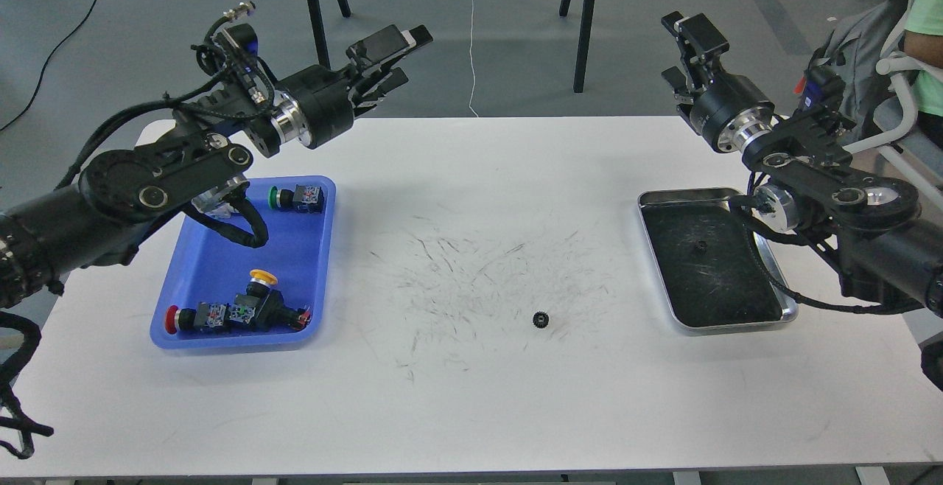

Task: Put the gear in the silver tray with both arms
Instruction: 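Retract the left arm and swing the right gripper toward the gear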

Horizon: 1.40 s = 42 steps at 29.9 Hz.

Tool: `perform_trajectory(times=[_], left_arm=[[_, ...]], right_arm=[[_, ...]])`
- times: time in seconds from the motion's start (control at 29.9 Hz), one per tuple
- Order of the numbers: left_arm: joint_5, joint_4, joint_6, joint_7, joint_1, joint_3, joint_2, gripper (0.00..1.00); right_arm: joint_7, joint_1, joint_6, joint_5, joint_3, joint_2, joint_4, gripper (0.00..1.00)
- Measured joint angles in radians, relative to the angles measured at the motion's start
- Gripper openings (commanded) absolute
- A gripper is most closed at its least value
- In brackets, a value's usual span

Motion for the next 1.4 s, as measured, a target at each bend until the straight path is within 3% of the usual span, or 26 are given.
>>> perform_trajectory(times=[0.5,1.07,1.4], left_arm=[[-0.305,0.035,-0.196,0.000,0.043,-0.005,0.132,1.00],[-0.405,0.100,-0.148,0.000,0.117,-0.081,0.145,1.00],[-0.448,0.161,-0.211,0.000,0.123,-0.115,0.124,1.00]], right_arm=[[0.000,0.088,0.073,-0.153,-0.187,-0.066,0.150,0.96],[0.000,0.090,0.124,-0.552,-0.305,-0.091,0.235,0.97],[0.000,0.148,0.163,-0.811,-0.343,-0.097,0.303,0.97]])
